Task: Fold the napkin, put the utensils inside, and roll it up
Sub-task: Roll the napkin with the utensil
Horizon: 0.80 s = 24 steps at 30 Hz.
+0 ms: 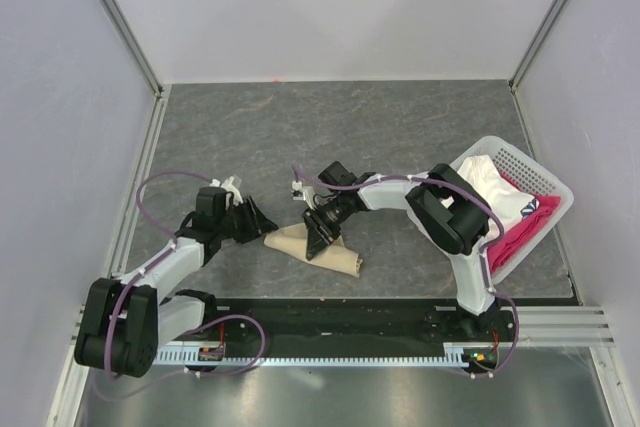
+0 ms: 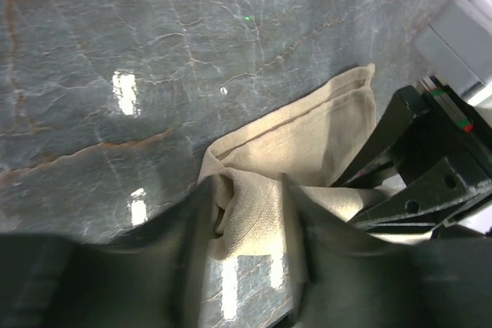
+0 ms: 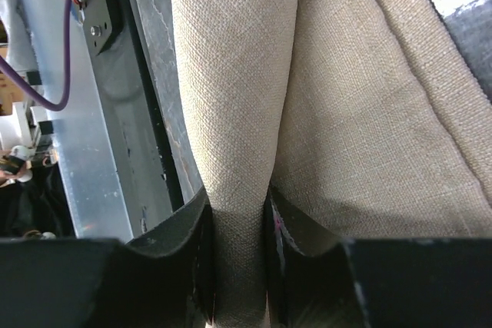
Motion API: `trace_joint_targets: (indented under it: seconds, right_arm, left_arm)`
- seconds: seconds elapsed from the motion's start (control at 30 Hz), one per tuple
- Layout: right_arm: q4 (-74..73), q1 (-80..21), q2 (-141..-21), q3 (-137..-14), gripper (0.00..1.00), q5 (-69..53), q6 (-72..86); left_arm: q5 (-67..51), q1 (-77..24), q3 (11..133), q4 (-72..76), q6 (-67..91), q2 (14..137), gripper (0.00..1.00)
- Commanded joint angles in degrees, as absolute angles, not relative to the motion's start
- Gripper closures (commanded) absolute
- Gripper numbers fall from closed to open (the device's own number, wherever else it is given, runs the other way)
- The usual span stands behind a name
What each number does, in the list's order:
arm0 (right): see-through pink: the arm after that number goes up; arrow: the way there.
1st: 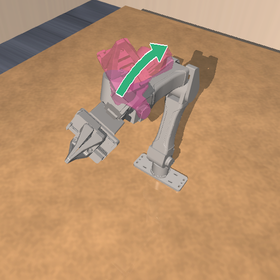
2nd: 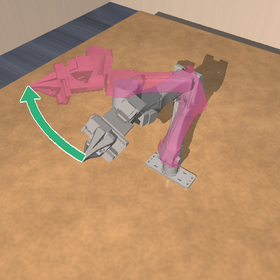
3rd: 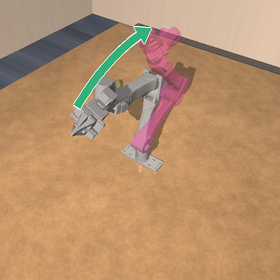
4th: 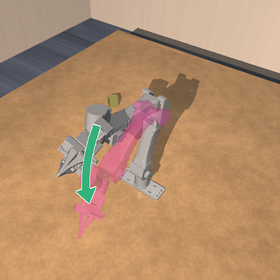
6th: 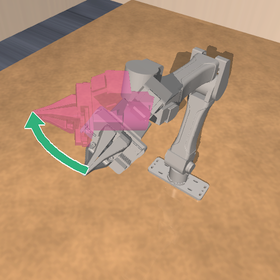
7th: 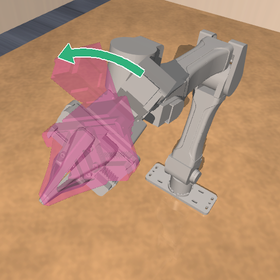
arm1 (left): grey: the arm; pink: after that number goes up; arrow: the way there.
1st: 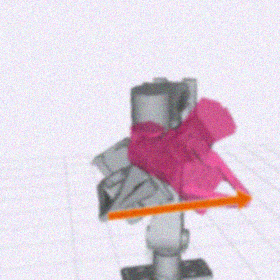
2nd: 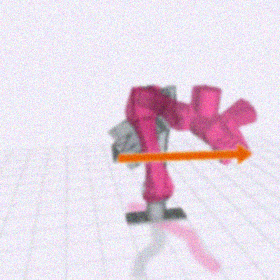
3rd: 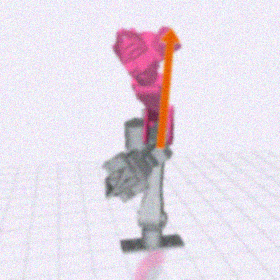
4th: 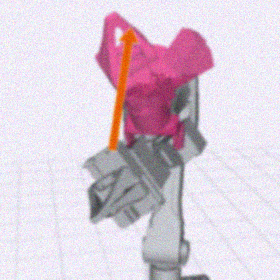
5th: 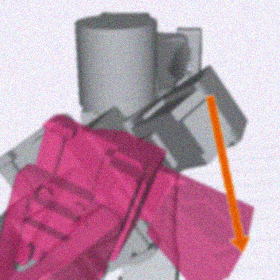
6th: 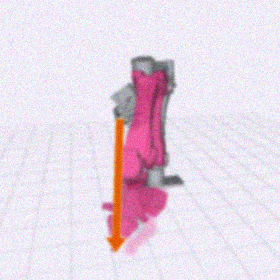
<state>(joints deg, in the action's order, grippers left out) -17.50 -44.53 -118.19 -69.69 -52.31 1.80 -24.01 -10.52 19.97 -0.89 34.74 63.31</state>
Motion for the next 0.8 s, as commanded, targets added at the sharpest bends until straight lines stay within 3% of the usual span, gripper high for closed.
trace_joint_targets:
  seconds: [0.0, 0.1, 0.2, 0.23, 0.37, 0.63, 0.77]
  right_arm:
    - [-19.2, -44.2, -121.3, -69.3, 0.67, -49.9, -0.1]
    - [-19.2, -43.9, -121.1, -69.3, 0.64, -48.4, 0.0]
    - [-19.2, -43.9, -119.3, -69.2, 0.52, -45.0, 0.0]
    - [-19.2, -43.9, -118.5, -69.2, 0.44, -43.7, 1.4]
    - [-19.5, -43.9, -112.8, -69.3, 0.29, -37.6, 1.7]
    - [-17.4, -46.8, -101.2, -67.0, 0.19, -23.6, 0.6]
    - [-16.0, -51.7, -95.2, -63.8, 0.16, -11.0, -1.6]
  left_arm:
    - [-27.2, -10.5, 19.0, 4.1, 34.9, 65.9, 0.72]
    - [-27.8, -10.5, 19.2, 4.2, 34.8, 67.5, 0.87]
    - [-27.9, -10.5, 19.7, 4.1, 34.6, 68.8, 0.97]
    - [-28.2, -10.5, 19.9, 4.1, 34.5, 69.2, 0.98]
    - [-28.8, -10.5, 21.1, 3.3, 33.8, 71.7, 0.98]
    - [-29.0, -10.6, 22.2, 2.8, 33.7, 74.2, 0.98]
    - [-28.7, -10.7, 23.1, 2.0, 33.7, 74.8, 0.98]
